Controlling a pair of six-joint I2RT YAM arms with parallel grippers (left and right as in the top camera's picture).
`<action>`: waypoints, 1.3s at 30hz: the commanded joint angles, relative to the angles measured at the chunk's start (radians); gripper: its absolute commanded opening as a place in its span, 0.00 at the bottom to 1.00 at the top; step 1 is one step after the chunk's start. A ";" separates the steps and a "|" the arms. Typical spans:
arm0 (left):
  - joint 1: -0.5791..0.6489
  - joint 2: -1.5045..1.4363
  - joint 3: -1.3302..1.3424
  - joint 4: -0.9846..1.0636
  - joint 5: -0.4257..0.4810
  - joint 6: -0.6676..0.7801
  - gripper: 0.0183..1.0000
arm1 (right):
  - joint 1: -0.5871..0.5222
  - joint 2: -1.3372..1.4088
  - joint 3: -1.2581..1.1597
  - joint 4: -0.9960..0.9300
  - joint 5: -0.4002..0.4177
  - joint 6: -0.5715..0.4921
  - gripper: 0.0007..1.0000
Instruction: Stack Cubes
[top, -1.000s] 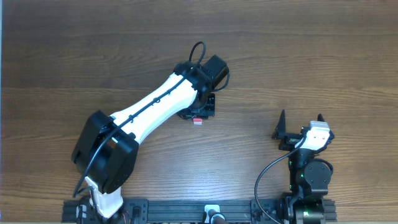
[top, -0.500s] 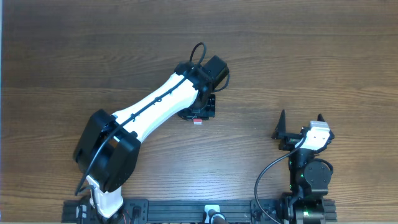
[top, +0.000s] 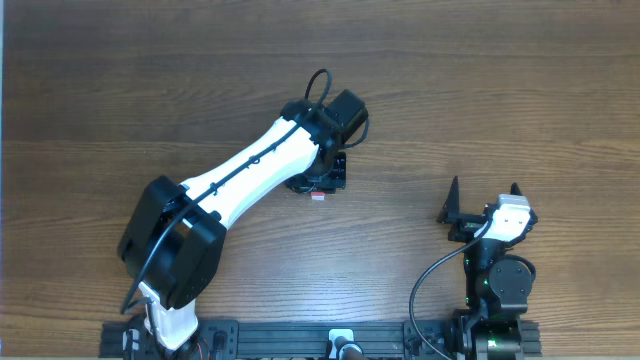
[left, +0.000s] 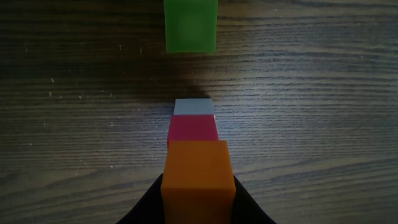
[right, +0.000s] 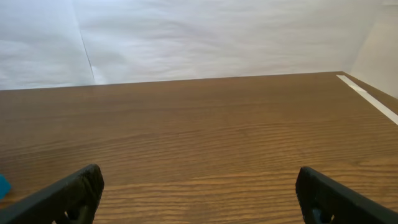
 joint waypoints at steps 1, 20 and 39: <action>0.005 0.017 0.018 -0.002 0.006 -0.008 0.02 | 0.005 -0.007 -0.005 -0.004 -0.008 -0.005 0.99; 0.000 0.017 0.009 0.000 0.006 -0.011 0.02 | 0.005 -0.007 -0.005 -0.004 -0.008 -0.005 0.99; 0.000 0.030 0.003 0.000 0.006 -0.011 0.02 | 0.005 -0.007 -0.005 -0.004 -0.008 -0.005 0.99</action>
